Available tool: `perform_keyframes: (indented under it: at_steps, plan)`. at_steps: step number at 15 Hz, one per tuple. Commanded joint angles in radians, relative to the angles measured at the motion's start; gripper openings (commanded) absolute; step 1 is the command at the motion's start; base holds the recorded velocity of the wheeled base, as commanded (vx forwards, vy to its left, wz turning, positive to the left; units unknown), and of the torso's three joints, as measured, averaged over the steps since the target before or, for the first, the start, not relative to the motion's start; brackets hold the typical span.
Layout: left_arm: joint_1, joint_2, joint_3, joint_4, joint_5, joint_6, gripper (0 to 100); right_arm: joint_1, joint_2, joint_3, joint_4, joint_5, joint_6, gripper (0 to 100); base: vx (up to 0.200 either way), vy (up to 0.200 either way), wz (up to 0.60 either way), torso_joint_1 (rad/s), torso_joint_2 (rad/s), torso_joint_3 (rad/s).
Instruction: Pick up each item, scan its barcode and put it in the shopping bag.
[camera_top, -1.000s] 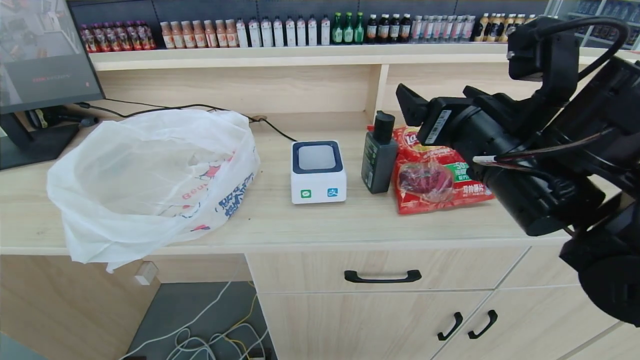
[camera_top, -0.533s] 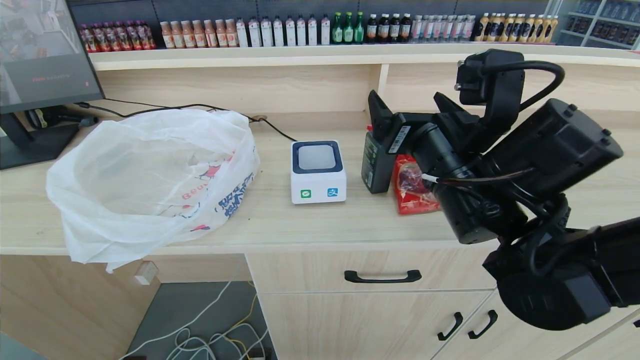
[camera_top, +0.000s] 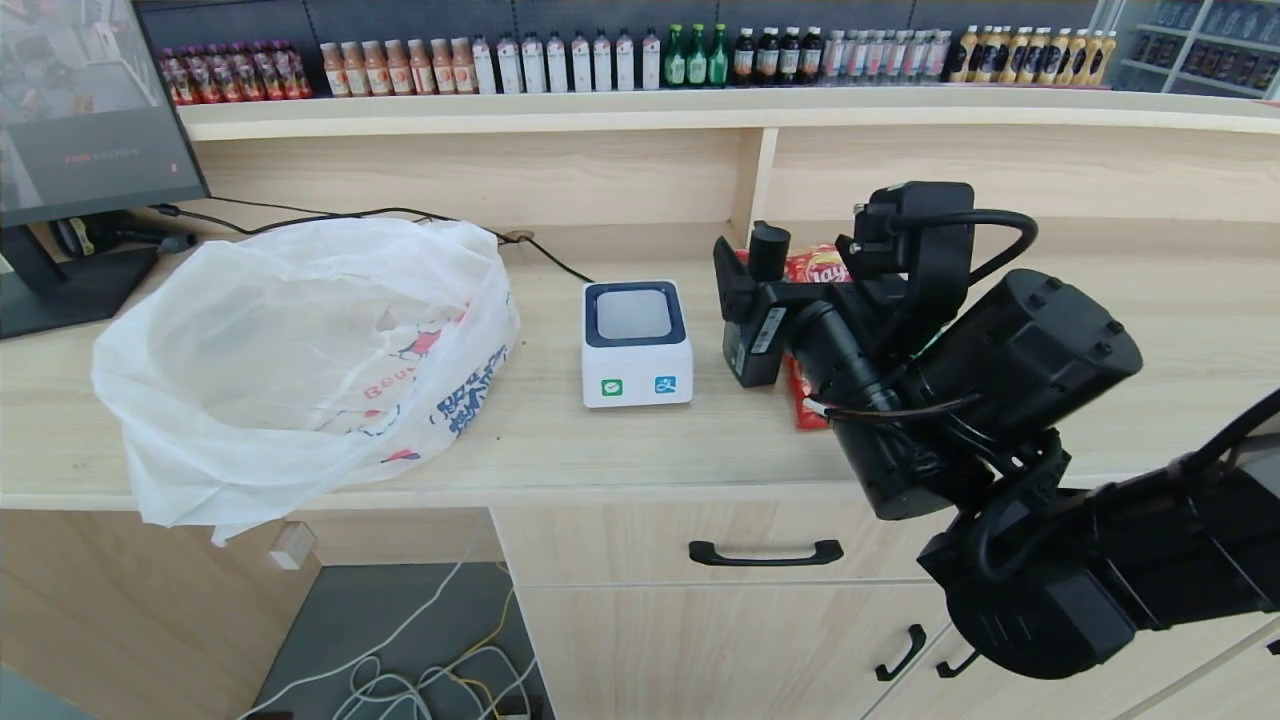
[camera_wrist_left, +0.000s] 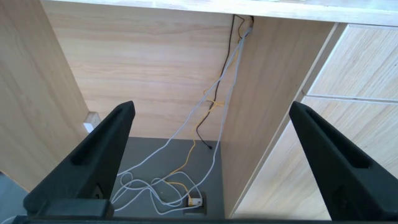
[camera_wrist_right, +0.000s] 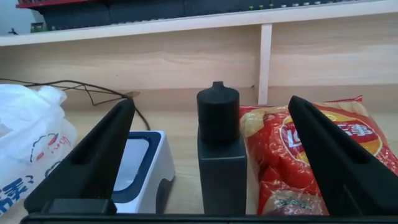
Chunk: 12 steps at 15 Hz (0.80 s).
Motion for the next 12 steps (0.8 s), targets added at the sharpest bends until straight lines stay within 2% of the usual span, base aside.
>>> perform_keyframes:
  at_steps: [1, 12]
  plan:
    - [-0.002, 0.000, 0.000, 0.000, 0.000, 0.000, 100, 0.000, 0.033, -0.013, -0.002, 0.004, 0.002, 100, 0.000, 0.000, 0.00, 0.000, 0.00, 0.000]
    - [0.000, 0.000, 0.000, 0.000, 0.000, 0.000, 100, -0.081, 0.071, -0.008, 0.007, 0.110, 0.031, 100, 0.000, 0.000, 0.00, 0.000, 0.00, 0.000]
